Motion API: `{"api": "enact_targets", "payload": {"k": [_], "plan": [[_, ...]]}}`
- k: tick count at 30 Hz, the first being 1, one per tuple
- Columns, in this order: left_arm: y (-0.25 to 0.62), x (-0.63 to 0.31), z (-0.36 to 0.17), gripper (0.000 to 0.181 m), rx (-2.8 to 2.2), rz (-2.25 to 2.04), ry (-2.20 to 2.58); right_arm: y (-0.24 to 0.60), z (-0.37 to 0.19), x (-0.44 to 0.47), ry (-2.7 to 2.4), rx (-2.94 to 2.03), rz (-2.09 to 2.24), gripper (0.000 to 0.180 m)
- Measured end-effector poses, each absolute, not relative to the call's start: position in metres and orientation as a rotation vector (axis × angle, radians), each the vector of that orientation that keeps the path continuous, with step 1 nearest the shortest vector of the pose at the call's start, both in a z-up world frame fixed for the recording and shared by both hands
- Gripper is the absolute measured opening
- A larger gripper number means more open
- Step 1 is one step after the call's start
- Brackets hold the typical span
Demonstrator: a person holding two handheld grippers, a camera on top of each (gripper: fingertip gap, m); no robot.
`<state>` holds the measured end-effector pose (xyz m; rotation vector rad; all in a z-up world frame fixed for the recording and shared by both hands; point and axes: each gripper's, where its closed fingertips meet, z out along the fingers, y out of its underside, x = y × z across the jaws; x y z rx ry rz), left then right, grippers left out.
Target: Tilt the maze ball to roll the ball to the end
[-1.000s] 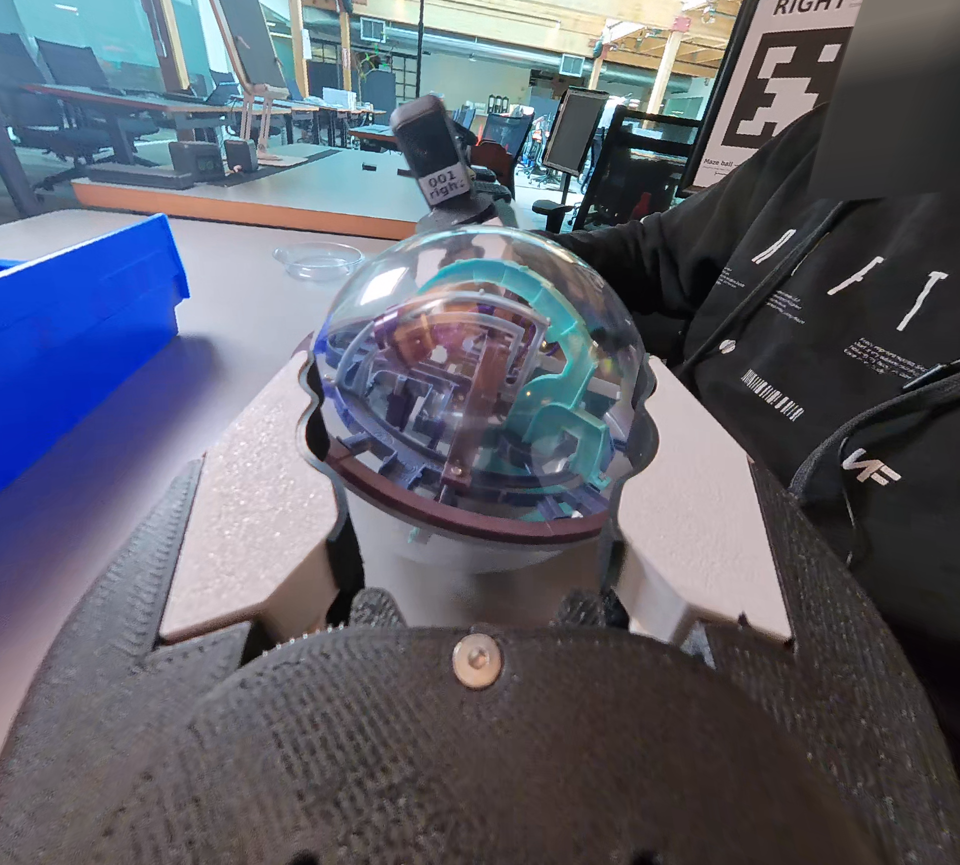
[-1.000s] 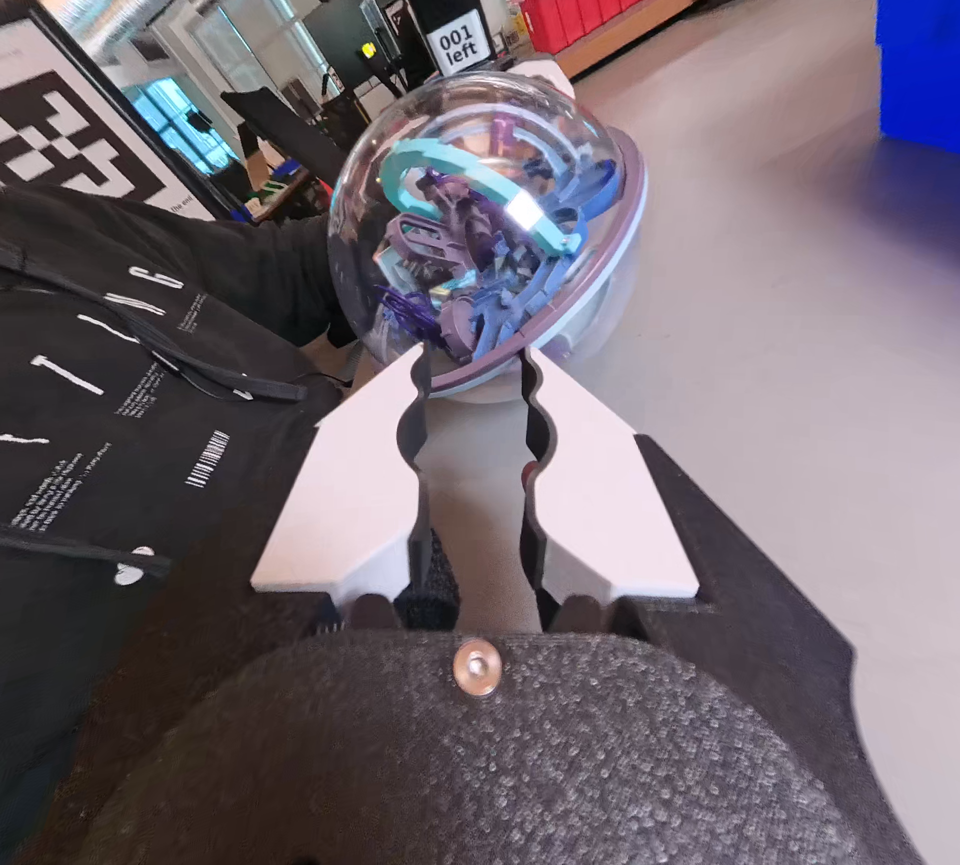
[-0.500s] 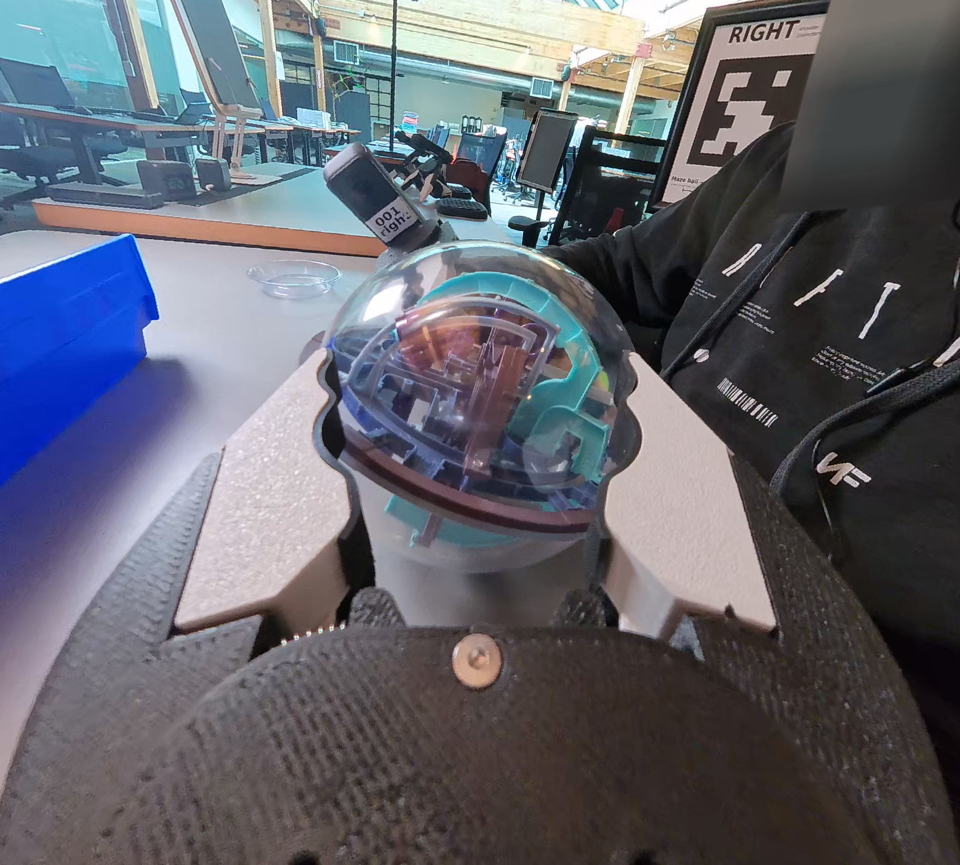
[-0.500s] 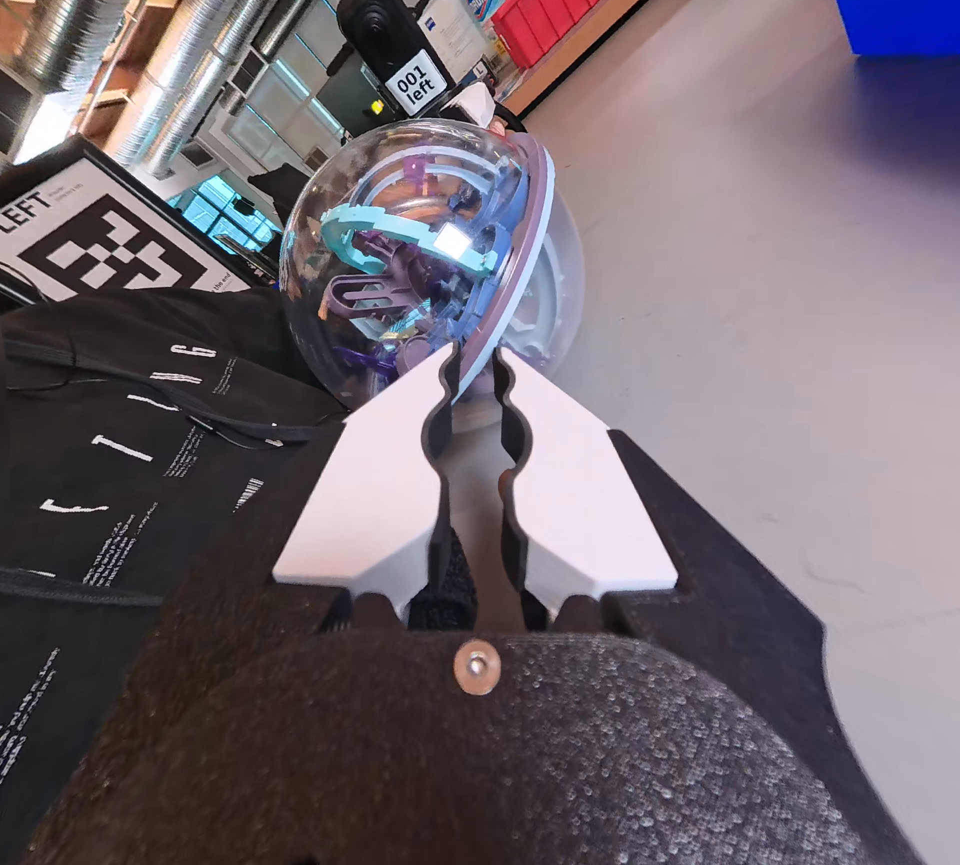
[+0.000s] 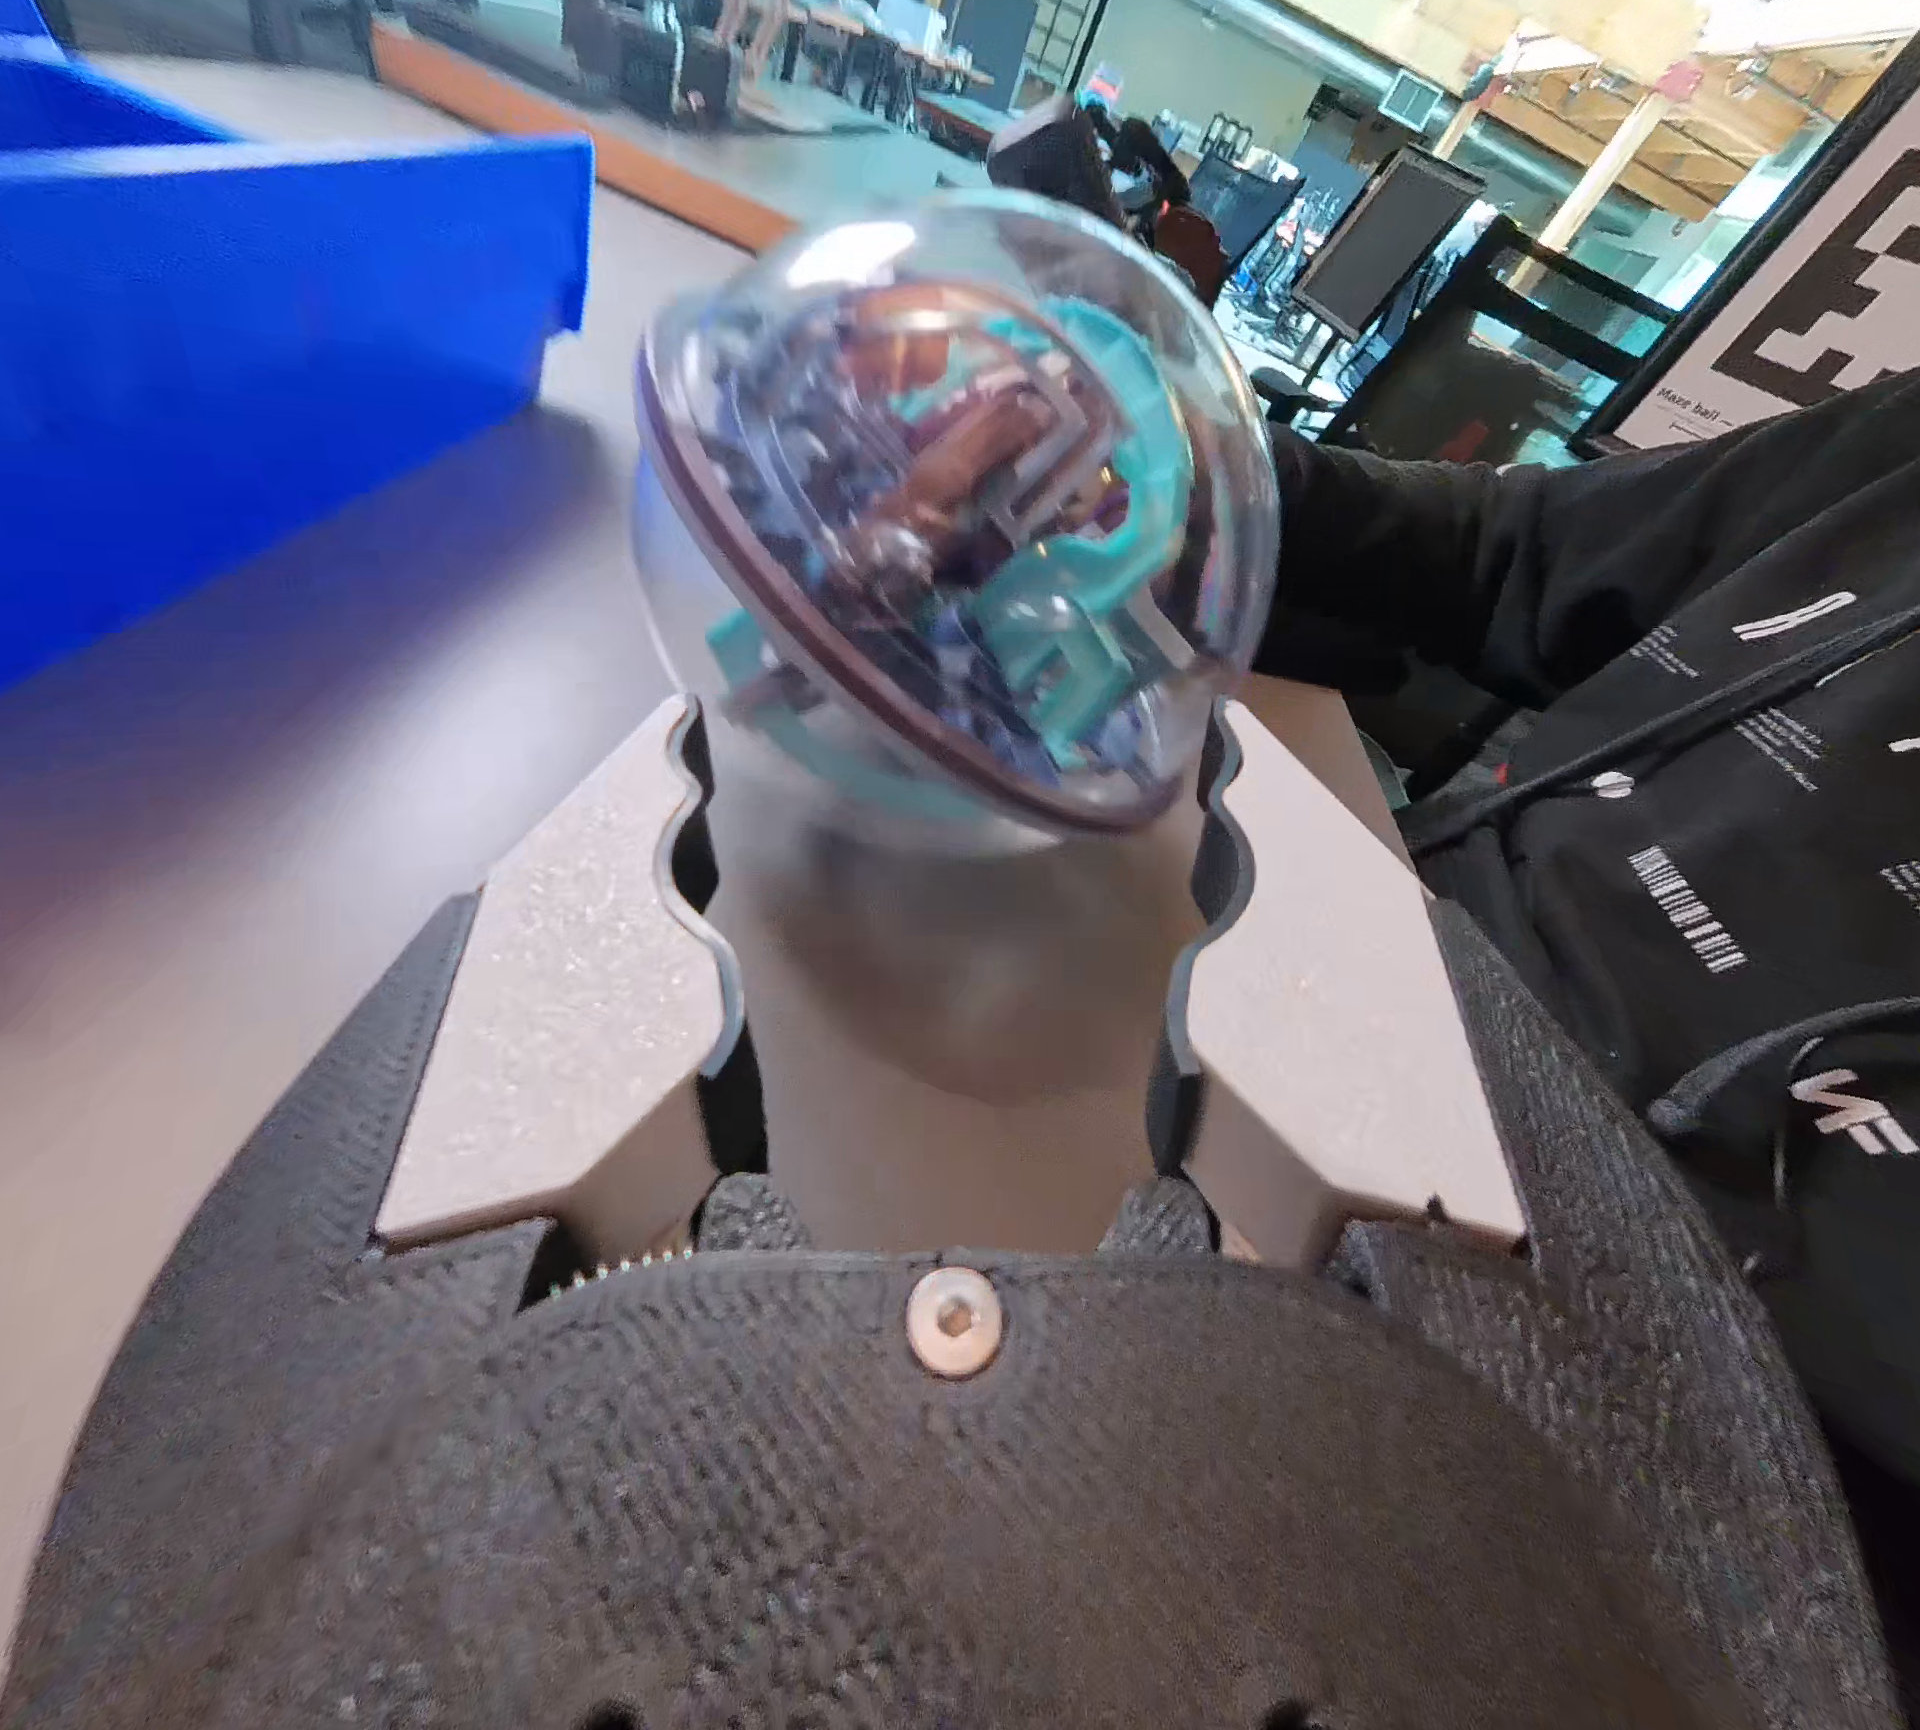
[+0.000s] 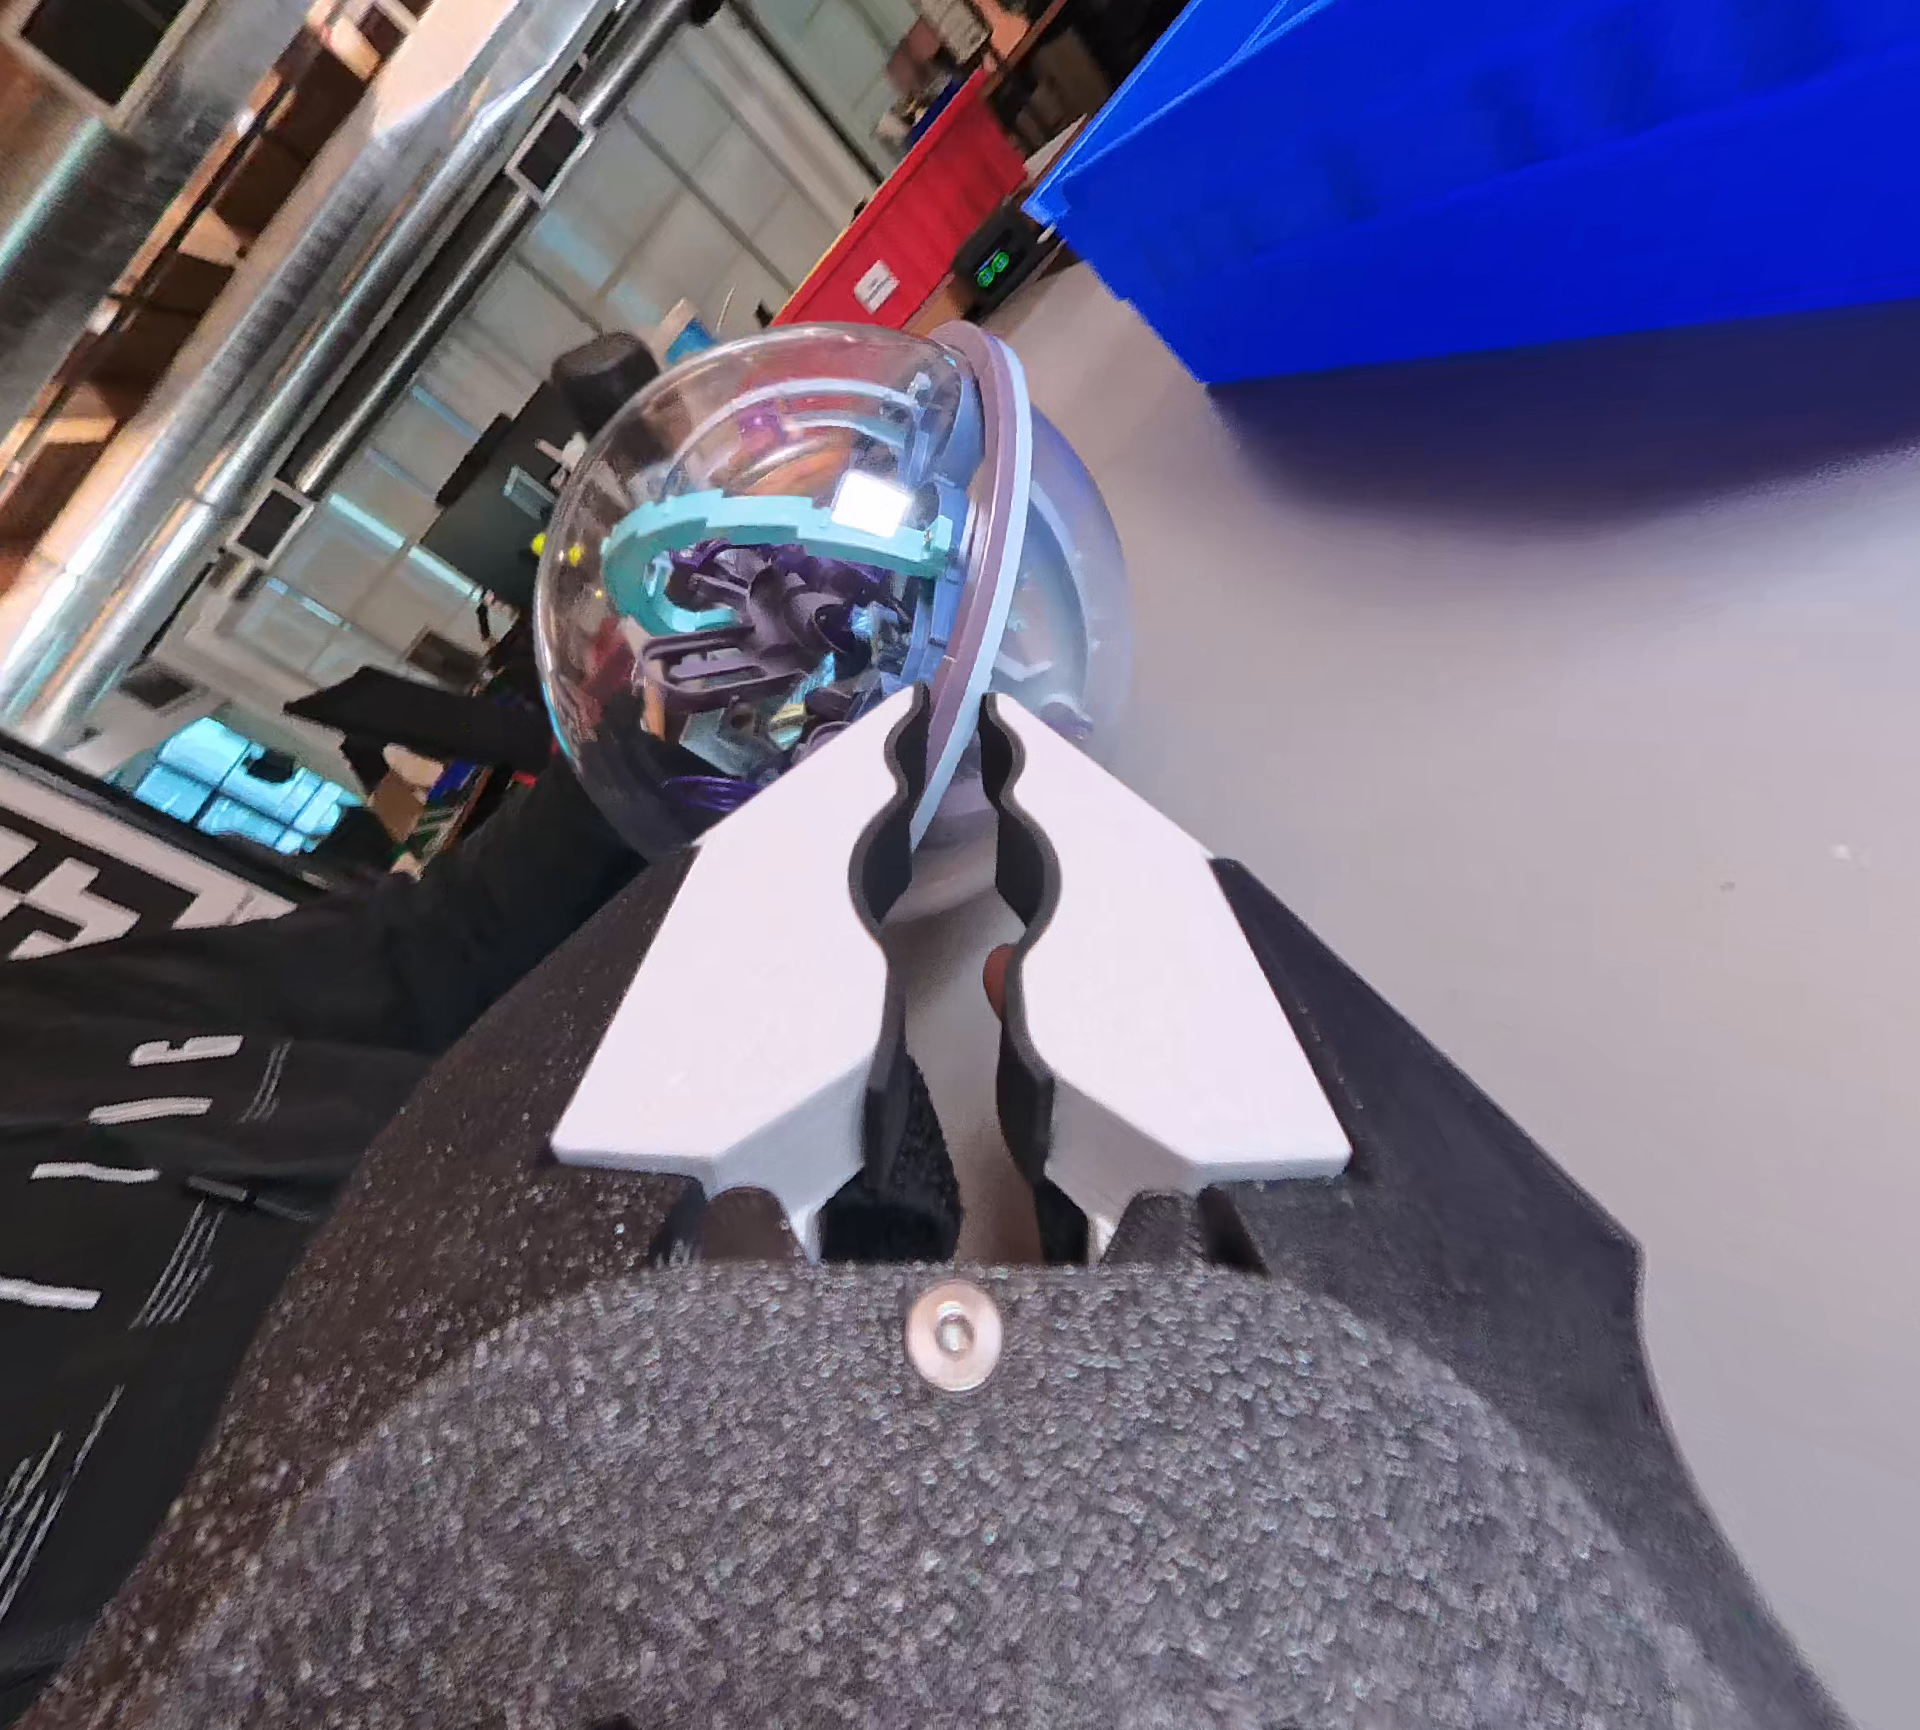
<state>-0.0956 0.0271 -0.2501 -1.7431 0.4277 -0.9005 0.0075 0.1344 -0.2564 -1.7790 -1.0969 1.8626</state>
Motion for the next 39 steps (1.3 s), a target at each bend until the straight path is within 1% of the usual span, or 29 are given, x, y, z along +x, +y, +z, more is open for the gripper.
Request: {"api": "enact_targets", "payload": {"k": [2,6,10,12,13,14,15,18,21,23,25,26,27,31,33,35,37,39], "plan": [[0.028,-0.09,-0.259,0.082,-1.796,-0.951,0.407,0.146,-0.256,0.009,-1.014,-1.796,1.825,0.007],[0.037,-0.073,-0.273,0.07,-1.888,-1.056,0.303,0.154,-0.261,0.014,-0.941,-1.825,1.704,0.008],[0.046,-0.058,-0.288,0.071,-1.95,-1.165,0.14,0.129,-0.272,0.016,-1.097,-1.829,1.636,0.008],[0.05,-0.059,-0.287,0.071,-1.942,-1.172,0.103,0.106,-0.271,0.016,-1.263,-1.749,1.624,0.0],[0.05,-0.06,-0.282,0.064,-1.911,-1.199,0.098,0.097,-0.269,0.016,-1.338,-1.695,1.605,0.0],[0.05,-0.062,-0.275,0.051,-1.862,-1.24,0.088,0.093,-0.269,0.016,-1.393,-1.657,1.561,0.0],[0.052,-0.068,-0.27,0.041,-1.826,-1.267,0.048,0.094,-0.271,0.015,-1.422,-1.642,1.511,0.002],[0.059,-0.094,-0.264,0.04,-1.752,-1.308,-0.096,0.106,-0.273,0.019,-1.411,-1.714,1.533,0.016],[0.07,-0.132,-0.248,0.042,-1.628,-1.248,-0.185,0.152,-0.261,0.021,-1.132,-1.808,1.59,0.04],[0.082,-0.155,-0.24,0.047,-1.592,-1.177,-0.207,0.185,-0.252,0.016,-0.961,-1.84,1.619,0.052],[0.099,-0.165,-0.237,0.054,-1.605,-1.143,-0.195,0.204,-0.248,0.006,-0.906,-1.867,1.669,0.065],[0.107,-0.168,-0.236,0.057,-1.607,-1.136,-0.188,0.209,-0.245,0.001,-0.898,-1.878,1.707,0.057],[0.115,-0.168,-0.233,0.061,-1.6,-1.145,-0.187,0.211,-0.244,-0.003,-0.911,-1.872,1.723,0.053],[0.132,-0.161,-0.223,0.088,-1.546,-1.27,-0.2,0.203,-0.241,-0.019,-1.086,-1.784,1.749,0.051],[0.135,-0.154,-0.225,0.097,-1.556,-1.294,-0.179,0.194,-0.244,-0.027,-1.184,-1.758,1.741,0.054],[0.133,-0.146,-0.23,0.1,-1.586,-1.323,-0.151,0.185,-0.246,-0.033,-1.252,-1.733,1.726,0.057],[0.129,-0.147,-0.234,0.095,-1.606,-1.264,-0.142,0.18,-0.244,-0.036,-1.269,-1.717,1.749,0.057],[0.119,-0.145,-0.235,0.091,-1.625,-1.261,-0.15,0.181,-0.24,-0.037,-1.245,-1.712,1.785,0.05]]}}
